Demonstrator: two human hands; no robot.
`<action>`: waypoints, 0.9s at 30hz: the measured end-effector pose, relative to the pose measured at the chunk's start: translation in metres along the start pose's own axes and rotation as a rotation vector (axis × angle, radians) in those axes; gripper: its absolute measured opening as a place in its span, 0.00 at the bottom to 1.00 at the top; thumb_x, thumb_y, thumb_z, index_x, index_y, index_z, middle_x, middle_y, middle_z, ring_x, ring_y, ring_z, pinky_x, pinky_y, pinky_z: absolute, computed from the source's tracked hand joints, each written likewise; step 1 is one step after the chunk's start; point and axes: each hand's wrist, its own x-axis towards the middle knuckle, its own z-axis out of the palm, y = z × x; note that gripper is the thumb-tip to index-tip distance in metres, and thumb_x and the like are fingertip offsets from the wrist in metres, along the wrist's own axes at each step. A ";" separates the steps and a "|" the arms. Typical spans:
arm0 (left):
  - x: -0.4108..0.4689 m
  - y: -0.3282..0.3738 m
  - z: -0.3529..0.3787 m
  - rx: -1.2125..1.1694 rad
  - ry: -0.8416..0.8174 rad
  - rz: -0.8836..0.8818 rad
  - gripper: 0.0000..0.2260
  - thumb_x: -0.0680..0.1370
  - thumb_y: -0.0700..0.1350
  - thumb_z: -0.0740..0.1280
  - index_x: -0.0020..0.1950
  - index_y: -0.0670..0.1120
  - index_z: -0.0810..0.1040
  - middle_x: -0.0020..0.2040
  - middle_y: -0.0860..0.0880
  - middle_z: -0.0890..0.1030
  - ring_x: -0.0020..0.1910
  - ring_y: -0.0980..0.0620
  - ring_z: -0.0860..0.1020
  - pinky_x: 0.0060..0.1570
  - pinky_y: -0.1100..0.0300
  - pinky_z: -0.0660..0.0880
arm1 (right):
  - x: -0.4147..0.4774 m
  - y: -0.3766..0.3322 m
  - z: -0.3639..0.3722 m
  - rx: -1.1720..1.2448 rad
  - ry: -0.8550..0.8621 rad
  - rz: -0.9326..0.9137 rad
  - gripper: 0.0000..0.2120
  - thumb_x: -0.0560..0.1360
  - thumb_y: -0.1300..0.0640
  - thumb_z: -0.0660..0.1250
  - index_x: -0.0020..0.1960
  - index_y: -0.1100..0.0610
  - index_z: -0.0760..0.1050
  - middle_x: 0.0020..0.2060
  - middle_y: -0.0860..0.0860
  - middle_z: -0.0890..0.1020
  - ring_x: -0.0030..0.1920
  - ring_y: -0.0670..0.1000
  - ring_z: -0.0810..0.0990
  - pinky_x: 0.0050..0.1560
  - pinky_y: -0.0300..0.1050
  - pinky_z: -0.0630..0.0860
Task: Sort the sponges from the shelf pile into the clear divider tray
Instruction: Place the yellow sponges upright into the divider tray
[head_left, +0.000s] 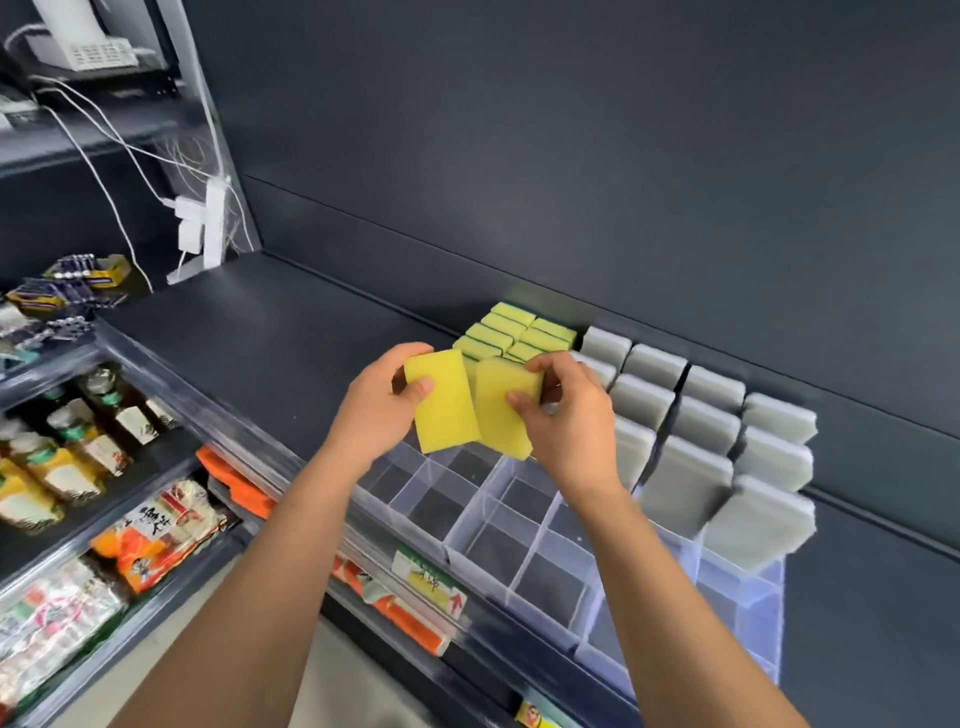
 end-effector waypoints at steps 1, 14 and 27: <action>0.008 -0.002 -0.004 0.013 -0.025 0.012 0.14 0.78 0.44 0.64 0.57 0.64 0.72 0.54 0.52 0.78 0.53 0.48 0.76 0.51 0.43 0.77 | 0.002 -0.002 0.006 -0.010 0.008 0.023 0.13 0.69 0.59 0.72 0.51 0.53 0.74 0.44 0.50 0.76 0.42 0.50 0.73 0.44 0.42 0.70; 0.067 -0.009 -0.019 0.140 -0.221 0.215 0.18 0.78 0.40 0.63 0.66 0.55 0.71 0.59 0.53 0.75 0.57 0.51 0.73 0.58 0.51 0.72 | 0.012 -0.013 0.048 -0.370 0.081 0.075 0.11 0.73 0.63 0.68 0.54 0.57 0.71 0.51 0.53 0.74 0.38 0.57 0.74 0.37 0.46 0.70; 0.079 -0.019 -0.013 0.238 -0.337 0.442 0.17 0.77 0.38 0.63 0.63 0.54 0.70 0.60 0.57 0.71 0.53 0.57 0.70 0.49 0.62 0.67 | 0.010 -0.002 0.052 -0.743 0.068 -0.002 0.13 0.61 0.58 0.79 0.41 0.58 0.78 0.37 0.52 0.80 0.43 0.57 0.73 0.37 0.44 0.69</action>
